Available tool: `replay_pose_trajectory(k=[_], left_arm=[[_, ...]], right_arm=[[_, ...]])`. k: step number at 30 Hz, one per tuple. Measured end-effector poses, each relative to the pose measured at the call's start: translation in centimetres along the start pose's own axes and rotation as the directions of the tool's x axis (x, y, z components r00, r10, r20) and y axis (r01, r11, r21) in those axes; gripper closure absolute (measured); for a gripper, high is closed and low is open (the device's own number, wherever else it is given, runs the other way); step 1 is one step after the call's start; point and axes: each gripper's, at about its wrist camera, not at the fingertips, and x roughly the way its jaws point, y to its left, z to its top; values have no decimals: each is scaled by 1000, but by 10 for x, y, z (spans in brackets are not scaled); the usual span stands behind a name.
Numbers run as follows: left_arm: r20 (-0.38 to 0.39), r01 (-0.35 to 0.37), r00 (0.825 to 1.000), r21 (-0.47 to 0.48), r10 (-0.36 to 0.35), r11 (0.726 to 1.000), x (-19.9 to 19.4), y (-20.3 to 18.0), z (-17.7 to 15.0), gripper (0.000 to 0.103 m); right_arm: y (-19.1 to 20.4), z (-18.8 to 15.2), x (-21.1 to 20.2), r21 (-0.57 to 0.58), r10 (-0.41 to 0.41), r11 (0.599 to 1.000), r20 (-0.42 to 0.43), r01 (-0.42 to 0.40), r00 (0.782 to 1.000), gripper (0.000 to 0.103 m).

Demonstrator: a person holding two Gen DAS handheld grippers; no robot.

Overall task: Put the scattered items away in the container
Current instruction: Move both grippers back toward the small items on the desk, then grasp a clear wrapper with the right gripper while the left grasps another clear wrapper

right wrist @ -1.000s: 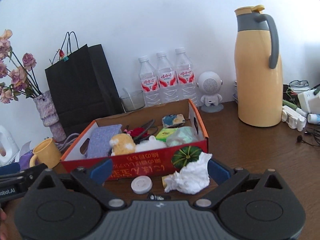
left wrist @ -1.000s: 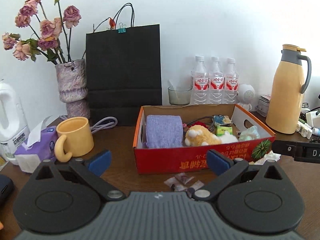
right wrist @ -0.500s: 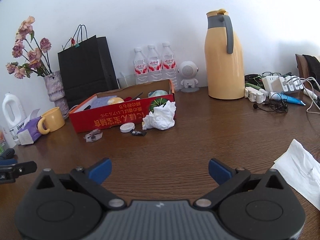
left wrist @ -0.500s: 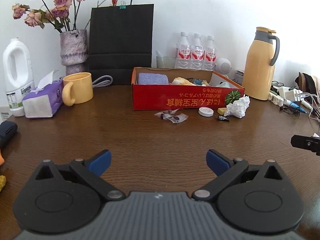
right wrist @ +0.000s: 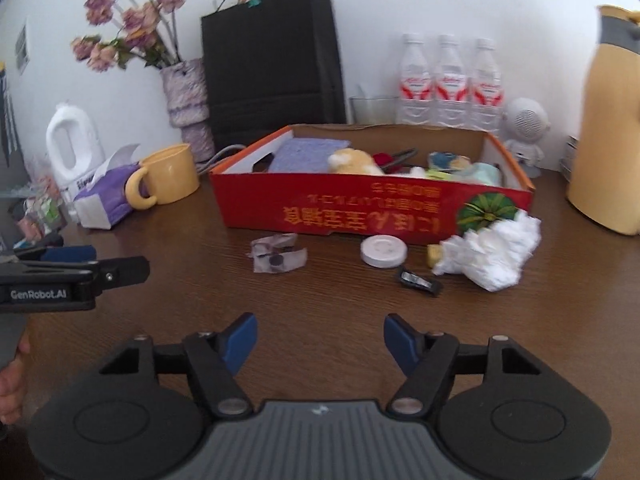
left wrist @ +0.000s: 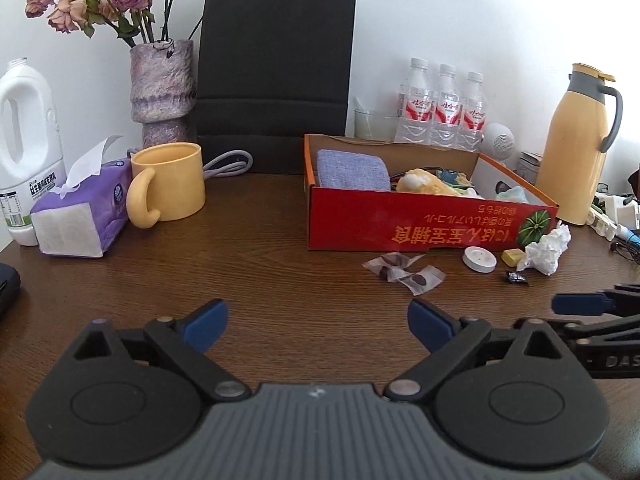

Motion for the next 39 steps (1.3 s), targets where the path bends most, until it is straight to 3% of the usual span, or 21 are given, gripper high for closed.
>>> replay_pose_trajectory(k=[3,7,12,15,17,25,31,34,36,39], left_arm=[[-1,-4,1000,-13,4,1000,7,8,1,4],[-4,-18,1000,-37,18,999,16,16,2,4],[7,-6,1000,-53,6,999,19,21,7,4],[-2,-8,1000,-53,8,999,22,20,7,4],[-9,-12,1000,-44,11,999,23,19,7,4],[-36,-7,999,-3,7,1000,34,-2,7,4],[-84,36,996,53,-32,998,59,-35,9,5],[-124,60,991,30,-56,998,82,-47,20,10],[-154,47,987,7,-45,999,99,-54,26,24],[-167,35,985,10,-33,999,113,-62,30,36]], right_arm=[[7,19,39,-43,40,998,-31,-41,999,42],[16,38,74,-111,36,993,-61,-42,997,42],[29,44,93,-154,34,987,-78,-46,996,43],[26,44,93,-138,57,988,-73,-66,996,61],[25,43,92,-140,58,988,-69,-67,996,66],[14,29,68,-134,37,990,-74,-47,997,77],[-22,14,44,-42,-25,999,-48,23,999,80],[-40,10,37,21,-33,999,-27,34,999,80],[-46,9,33,45,-29,999,-5,30,1000,79],[-46,9,25,48,-14,999,29,12,999,79]])
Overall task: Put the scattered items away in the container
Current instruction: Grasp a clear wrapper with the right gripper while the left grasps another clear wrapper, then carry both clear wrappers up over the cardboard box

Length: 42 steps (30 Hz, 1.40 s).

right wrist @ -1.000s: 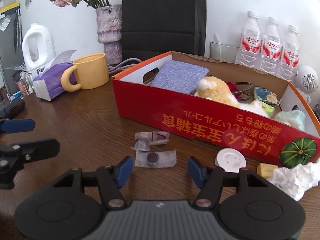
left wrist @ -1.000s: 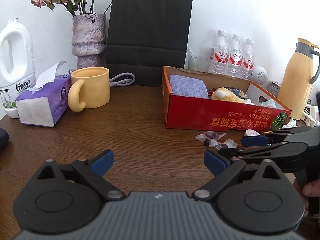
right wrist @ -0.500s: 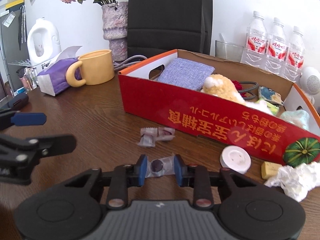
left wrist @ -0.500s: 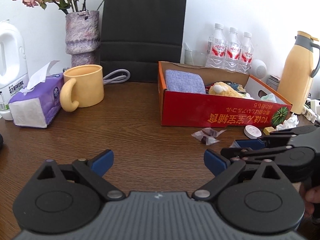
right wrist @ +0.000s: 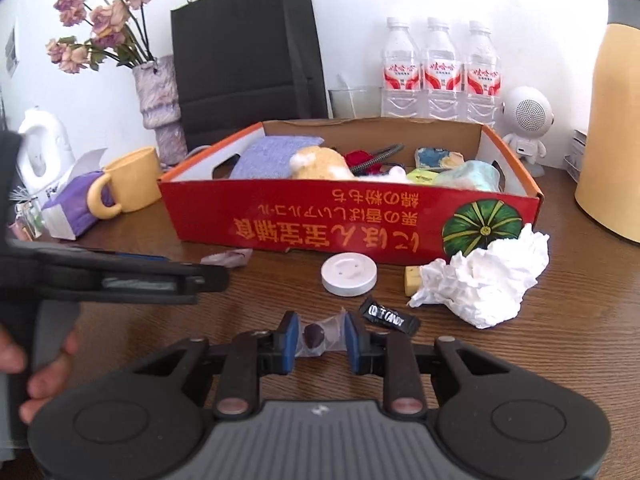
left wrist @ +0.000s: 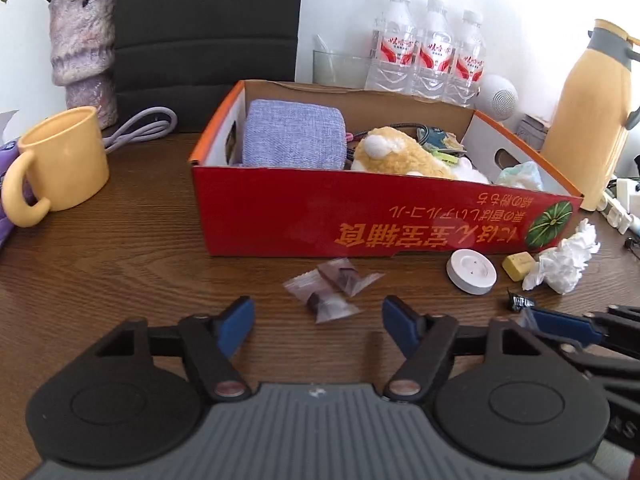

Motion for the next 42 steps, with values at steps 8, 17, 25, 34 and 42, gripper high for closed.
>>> replay_pose_trajectory(k=[8,17,25,34,42], left_arm=[[41,-43,998,69,40,997,2,-4,-4,60],[32,-25,999,67,23,997,-2,0,-3,81],[-5,9,1000,37,-9,999,-40,8,-27,81],[-39,157,985,-177,-167,972,-103,39,-36,86],[43,146,989,-129,-141,981,-143,37,-66,86]], right_arm=[[1,1,-10,20,36,999,51,-37,998,79],[2,-3,-6,27,27,999,35,-27,999,79],[8,-6,-4,7,15,1000,26,-15,1000,79],[32,-11,-52,58,11,998,103,-17,995,79],[54,-49,-96,76,-14,997,86,7,996,79]])
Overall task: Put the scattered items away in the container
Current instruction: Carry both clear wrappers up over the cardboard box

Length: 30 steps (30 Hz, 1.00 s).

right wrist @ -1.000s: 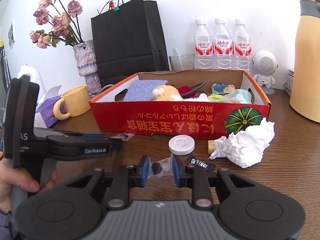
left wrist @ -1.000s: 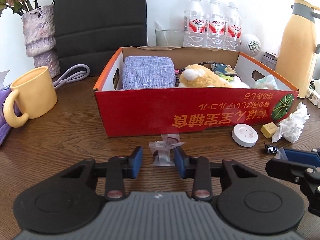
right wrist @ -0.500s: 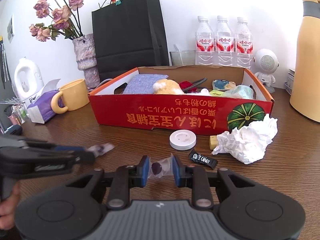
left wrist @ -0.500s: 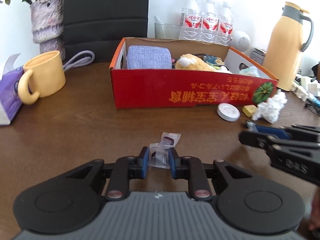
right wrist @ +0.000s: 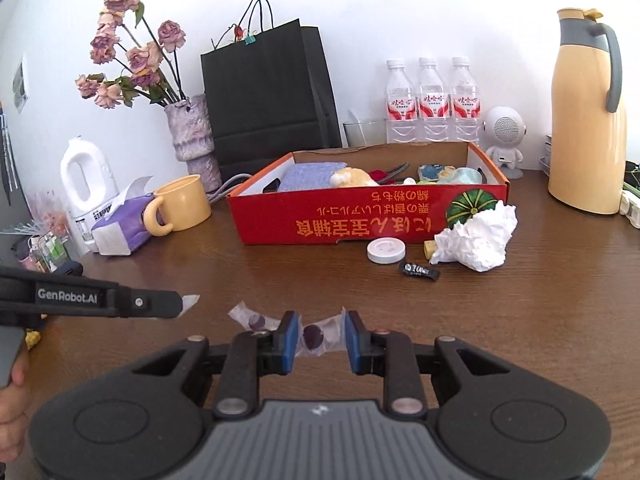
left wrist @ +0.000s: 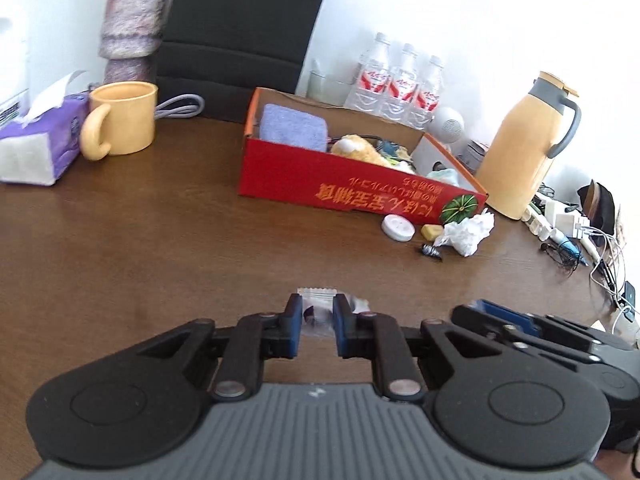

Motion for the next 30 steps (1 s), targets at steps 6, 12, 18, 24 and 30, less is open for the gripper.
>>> replay_pose_trajectory(k=[6,12,18,24,30], left_arm=[[149,-120,983,100,105,988,-46,-9,-35,86],[259,-134,961,135,95,982,-81,-23,-45,86],[265,-94,963,160,49,983,-93,-30,-47,86],[300,-83,953,170,29,982,-95,-34,-29,86],[375,-102,927,178,28,979,-66,-42,29,86]], right_arm=[[4,-14,-41,-16,-42,999,38,42,998,79],[23,-17,-68,-56,-68,996,77,72,995,80],[34,-19,-91,-75,-84,993,102,92,991,80],[22,-5,-102,-50,-130,989,126,137,983,80],[-3,52,-83,-50,-147,986,192,159,970,80]])
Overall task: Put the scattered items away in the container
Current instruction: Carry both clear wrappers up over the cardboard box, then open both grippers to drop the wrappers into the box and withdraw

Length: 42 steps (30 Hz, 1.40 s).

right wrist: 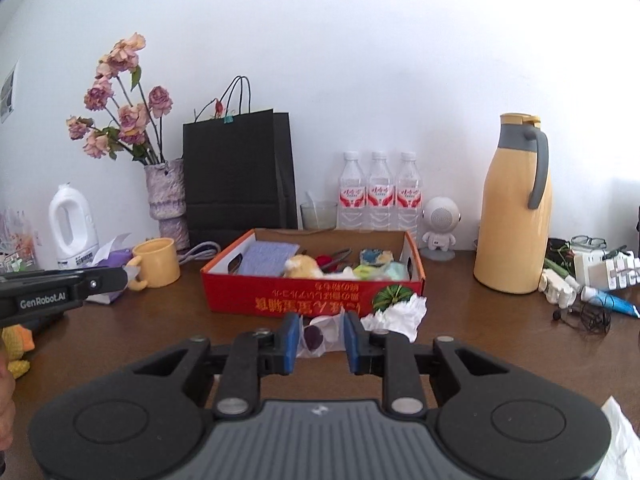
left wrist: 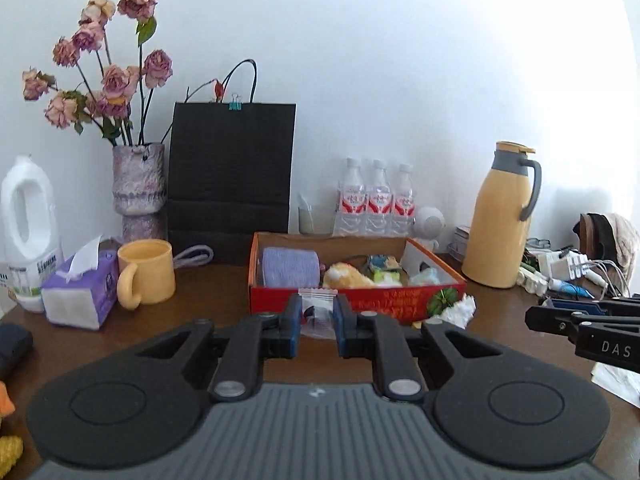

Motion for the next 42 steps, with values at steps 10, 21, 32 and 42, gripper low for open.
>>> replay_pose_trajectory(k=[10,21,32,42], left_arm=[[35,-39,999,-62,41,997,163,14,89,86],[-525,20,844,-178,-113,984,370,19,105,85],[-730,68,678,-61,-91,996,420,-5,71,85],[-786,70,615,-30,-67,997,417,-1,59,38]], right_arm=[[-45,107,149,35,45,998,27,-46,999,80],[-88,163,342,-4,96,994,-482,-112,871,80],[-108,114,428,58,81,997,-788,-58,611,77],[-93,95,428,38,45,999,-829,-25,557,25]])
